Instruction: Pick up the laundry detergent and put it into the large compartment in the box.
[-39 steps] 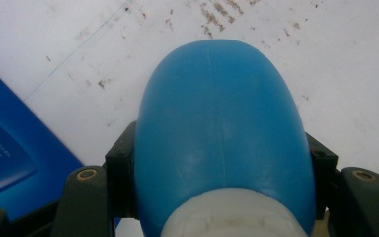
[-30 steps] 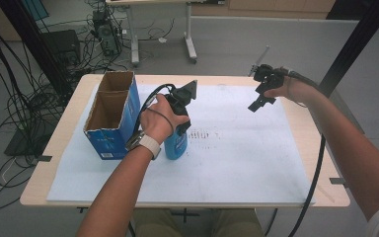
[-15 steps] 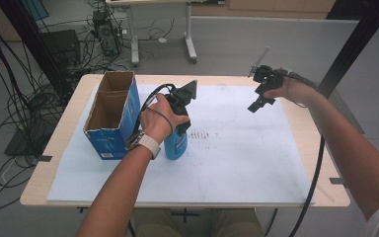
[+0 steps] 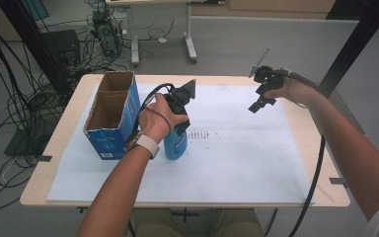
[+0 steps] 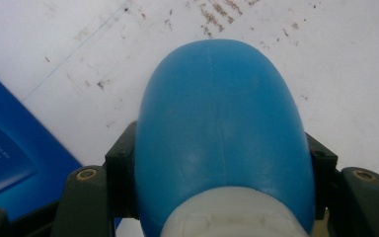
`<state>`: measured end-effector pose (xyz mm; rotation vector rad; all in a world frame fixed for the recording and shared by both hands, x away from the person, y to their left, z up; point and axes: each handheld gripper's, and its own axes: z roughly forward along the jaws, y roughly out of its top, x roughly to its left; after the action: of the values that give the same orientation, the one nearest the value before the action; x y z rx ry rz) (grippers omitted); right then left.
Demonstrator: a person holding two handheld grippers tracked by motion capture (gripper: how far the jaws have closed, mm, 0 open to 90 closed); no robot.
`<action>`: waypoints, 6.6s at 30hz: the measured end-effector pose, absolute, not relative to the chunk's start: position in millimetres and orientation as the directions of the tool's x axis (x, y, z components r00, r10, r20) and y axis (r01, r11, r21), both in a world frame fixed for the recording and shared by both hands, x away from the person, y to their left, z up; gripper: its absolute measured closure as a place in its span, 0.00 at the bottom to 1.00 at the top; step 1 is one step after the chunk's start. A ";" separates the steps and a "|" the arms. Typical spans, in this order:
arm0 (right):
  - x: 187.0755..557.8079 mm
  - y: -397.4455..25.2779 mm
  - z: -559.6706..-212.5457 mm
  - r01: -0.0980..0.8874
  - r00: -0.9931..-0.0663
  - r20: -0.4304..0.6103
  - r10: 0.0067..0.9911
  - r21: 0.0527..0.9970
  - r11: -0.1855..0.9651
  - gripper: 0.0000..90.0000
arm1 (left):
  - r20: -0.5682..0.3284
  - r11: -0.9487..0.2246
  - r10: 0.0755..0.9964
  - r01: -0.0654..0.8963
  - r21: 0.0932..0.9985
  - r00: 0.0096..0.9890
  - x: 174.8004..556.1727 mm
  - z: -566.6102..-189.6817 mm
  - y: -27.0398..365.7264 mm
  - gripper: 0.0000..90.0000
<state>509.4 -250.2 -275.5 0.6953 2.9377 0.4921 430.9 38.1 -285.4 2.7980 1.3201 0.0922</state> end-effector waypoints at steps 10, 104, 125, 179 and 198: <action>507.7 -252.4 -274.3 0.427 -0.891 -0.008 0.454 0.329 0.843 0.08 | 0.045 -0.634 0.774 0.771 0.064 0.632 428.2 -284.2 36.9 0.42; 497.7 -257.4 -269.1 0.421 -0.890 -0.014 0.456 0.359 0.833 0.08 | 0.074 -0.421 0.907 0.900 0.117 0.414 423.9 -139.6 58.1 0.42; 498.3 -258.6 -268.6 0.421 -0.890 -0.012 0.456 0.366 0.830 0.08 | 0.080 -0.397 0.918 0.907 0.137 0.390 423.9 -115.5 70.7 0.42; 499.2 -260.5 -270.8 0.432 -0.885 -0.006 0.465 0.362 0.826 0.08 | 0.083 -0.297 0.954 0.940 0.166 0.287 427.4 -73.9 111.5 0.42; 499.1 -261.8 -270.2 0.432 -0.885 -0.006 0.466 0.364 0.825 0.08 | 0.096 -0.234 0.971 0.958 0.168 0.220 429.5 -66.6 127.6 0.42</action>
<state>499.1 -261.8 -270.2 0.7180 2.9106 0.5464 429.5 127.6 -66.6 2.3964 1.8978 0.2768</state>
